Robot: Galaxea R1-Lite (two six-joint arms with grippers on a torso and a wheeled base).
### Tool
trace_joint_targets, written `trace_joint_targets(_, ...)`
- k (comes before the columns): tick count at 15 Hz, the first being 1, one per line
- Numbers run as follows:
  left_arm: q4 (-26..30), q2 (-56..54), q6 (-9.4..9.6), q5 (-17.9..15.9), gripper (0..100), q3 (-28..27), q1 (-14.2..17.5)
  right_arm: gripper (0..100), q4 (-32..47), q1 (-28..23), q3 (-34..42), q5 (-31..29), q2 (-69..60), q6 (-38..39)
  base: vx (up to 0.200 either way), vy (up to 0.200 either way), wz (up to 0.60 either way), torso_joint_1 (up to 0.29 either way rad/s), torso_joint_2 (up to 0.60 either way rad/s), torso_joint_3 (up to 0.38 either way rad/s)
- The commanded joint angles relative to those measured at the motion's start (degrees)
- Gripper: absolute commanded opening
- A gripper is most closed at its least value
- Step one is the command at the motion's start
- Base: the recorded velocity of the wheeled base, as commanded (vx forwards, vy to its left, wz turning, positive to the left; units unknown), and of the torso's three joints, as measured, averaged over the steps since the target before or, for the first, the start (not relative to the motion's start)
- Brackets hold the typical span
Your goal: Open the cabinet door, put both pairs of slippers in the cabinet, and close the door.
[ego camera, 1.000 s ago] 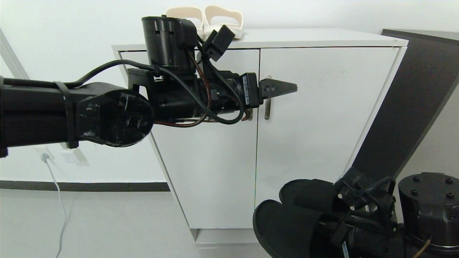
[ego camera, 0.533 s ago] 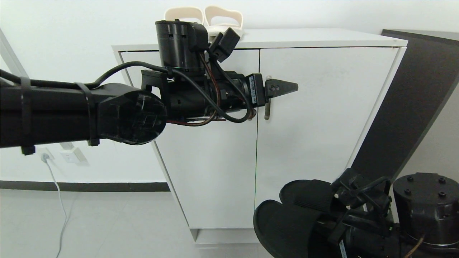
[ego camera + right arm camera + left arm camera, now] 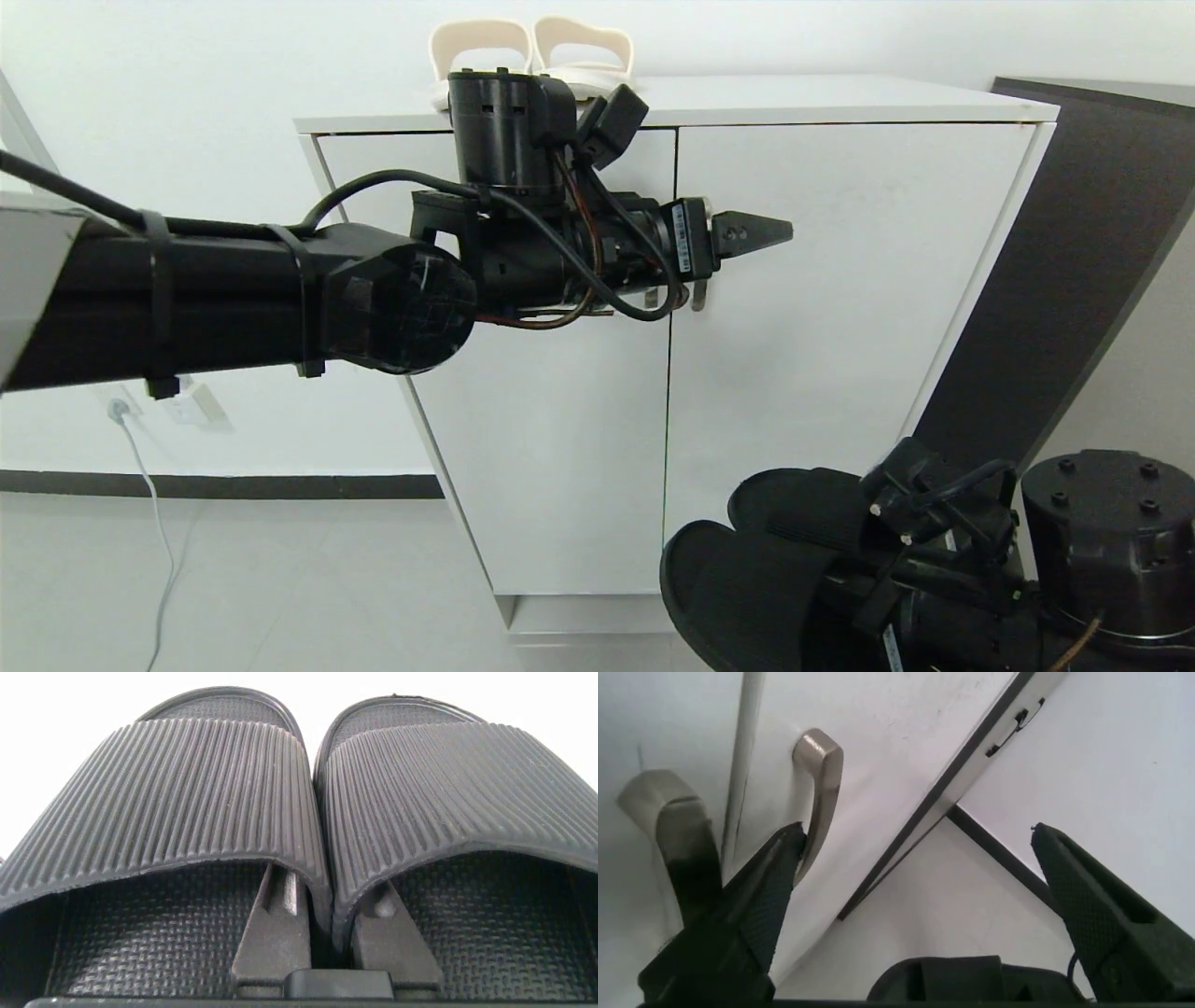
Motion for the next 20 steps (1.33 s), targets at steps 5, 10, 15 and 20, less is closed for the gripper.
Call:
trace_joint_targets(5,-0.1,-1.0,-0.32,0.1,0,1.5,0.0,0,0.0,0.0,0.2,0.1,-0.1,-0.2,0.0,0.0,0.0,0.0,0.0,0.0)
trace_joint_targets(10,-0.3,-6.8,-0.15,0.0,0,7.6,-0.3,0,0.0,-0.2,0.5,0.8,-0.5,-0.2,0.0,0.0,0.0,0.0,0.0,0.0)
trace_joint_targets(15,-0.8,-14.9,0.12,0.0,0,16.9,-3.0,0,0.1,-0.1,3.3,8.7,-4.8,-0.7,0.0,0.0,0.0,0.0,0.0,0.0)
trace_joint_targets(20,-1.6,-19.6,0.38,0.1,0,21.9,-3.8,0,0.1,0.0,4.0,8.8,-4.8,-2.7,0.0,0.0,0.0,0.0,0.0,0.0)
